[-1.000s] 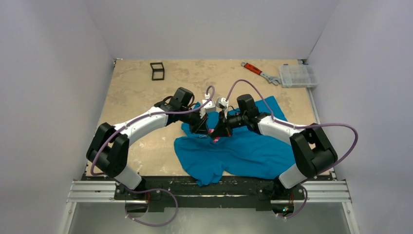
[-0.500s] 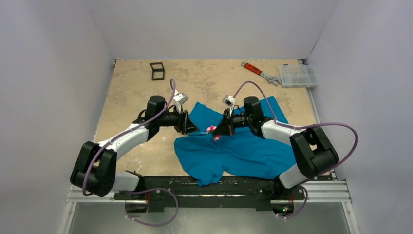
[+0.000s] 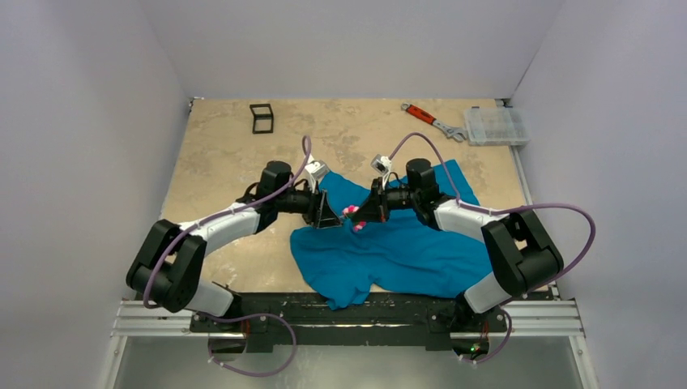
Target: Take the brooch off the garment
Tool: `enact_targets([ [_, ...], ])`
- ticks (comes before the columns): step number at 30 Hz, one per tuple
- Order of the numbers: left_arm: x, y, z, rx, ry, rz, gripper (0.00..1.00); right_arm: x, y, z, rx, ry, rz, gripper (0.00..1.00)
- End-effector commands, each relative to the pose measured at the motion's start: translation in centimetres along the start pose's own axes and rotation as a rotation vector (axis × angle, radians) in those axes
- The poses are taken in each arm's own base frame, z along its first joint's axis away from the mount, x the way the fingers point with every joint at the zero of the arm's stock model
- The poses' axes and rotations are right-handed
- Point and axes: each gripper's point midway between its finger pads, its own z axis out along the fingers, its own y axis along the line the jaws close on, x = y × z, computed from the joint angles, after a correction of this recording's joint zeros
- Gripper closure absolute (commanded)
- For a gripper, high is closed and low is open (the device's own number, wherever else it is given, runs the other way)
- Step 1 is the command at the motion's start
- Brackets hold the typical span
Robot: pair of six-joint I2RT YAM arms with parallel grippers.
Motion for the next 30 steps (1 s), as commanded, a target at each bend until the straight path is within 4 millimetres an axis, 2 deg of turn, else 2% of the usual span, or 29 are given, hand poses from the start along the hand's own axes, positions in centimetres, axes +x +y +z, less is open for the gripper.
enact_targets([
  [1, -0.8, -1.2, 1.3, 0.045, 0.013, 0.093, 0.48, -1.3, 0.3, -0.3, 0.004, -0.024, -0.057, 1.00],
  [3, -0.6, -1.4, 1.6, 0.052, 0.026, 0.091, 0.53, -1.3, 0.2, -0.3, 0.008, -0.020, -0.063, 1.00],
  [5, -0.5, -1.3, 1.7, 0.050, 0.034, 0.090, 0.65, -1.3, 0.1, -0.4, 0.014, -0.010, -0.078, 1.00],
  [7, -0.3, -1.1, 1.5, 0.036, 0.051, 0.087, 0.87, -0.9, -0.2, -0.5, 0.023, 0.012, -0.090, 1.00],
  [9, -0.3, -0.8, 1.5, 0.020, 0.056, 0.081, 1.00, -0.6, -0.2, -0.6, 0.027, 0.031, -0.106, 1.00],
  [16, -1.1, -1.0, 1.1, 0.014, 0.028, 0.078, 1.00, 0.6, -1.9, -1.1, 0.087, 0.121, -0.191, 1.00],
  [30, -0.8, 0.4, 0.0, -0.035, 0.035, 0.070, 1.00, 1.4, -2.9, -1.8, 0.111, 0.181, -0.223, 1.00],
])
